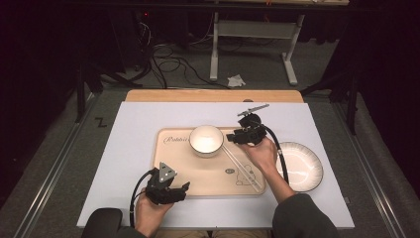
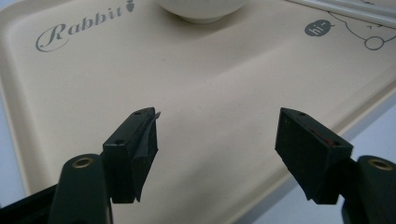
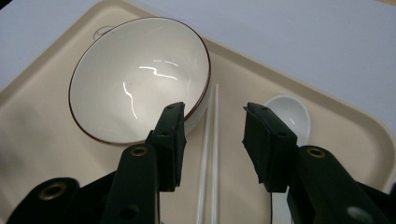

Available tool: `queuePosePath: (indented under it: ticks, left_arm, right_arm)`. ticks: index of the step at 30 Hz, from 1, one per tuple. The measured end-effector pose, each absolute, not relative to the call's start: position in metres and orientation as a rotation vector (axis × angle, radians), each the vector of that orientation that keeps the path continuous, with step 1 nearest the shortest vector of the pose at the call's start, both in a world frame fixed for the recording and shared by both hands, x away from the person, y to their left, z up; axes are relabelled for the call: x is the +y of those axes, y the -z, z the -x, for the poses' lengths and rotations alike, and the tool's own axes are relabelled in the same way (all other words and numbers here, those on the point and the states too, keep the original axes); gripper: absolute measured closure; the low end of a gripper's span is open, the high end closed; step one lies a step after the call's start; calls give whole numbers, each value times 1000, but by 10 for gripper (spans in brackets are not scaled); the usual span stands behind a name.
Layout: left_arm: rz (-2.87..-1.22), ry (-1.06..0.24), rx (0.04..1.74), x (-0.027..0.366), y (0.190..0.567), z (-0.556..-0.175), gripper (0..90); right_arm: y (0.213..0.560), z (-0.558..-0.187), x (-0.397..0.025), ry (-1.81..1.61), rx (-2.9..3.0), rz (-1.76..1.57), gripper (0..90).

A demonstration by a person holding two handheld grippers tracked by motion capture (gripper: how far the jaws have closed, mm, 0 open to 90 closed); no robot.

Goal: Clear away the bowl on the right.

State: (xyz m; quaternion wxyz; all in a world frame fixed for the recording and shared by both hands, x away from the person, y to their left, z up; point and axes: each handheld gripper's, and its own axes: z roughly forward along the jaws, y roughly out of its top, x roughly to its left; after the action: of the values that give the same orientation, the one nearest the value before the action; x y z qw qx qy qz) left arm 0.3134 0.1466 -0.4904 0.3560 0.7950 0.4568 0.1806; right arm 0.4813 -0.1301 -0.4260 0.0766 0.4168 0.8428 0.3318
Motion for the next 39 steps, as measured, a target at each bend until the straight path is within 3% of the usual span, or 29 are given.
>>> queuePosePath:
  ticks: [39]
  left_arm:
    - [-2092, -444, 1100, 129, 492, -325, 309]
  right_arm:
    - [414, -422, -207, -1036, 2462, -1280, 598]
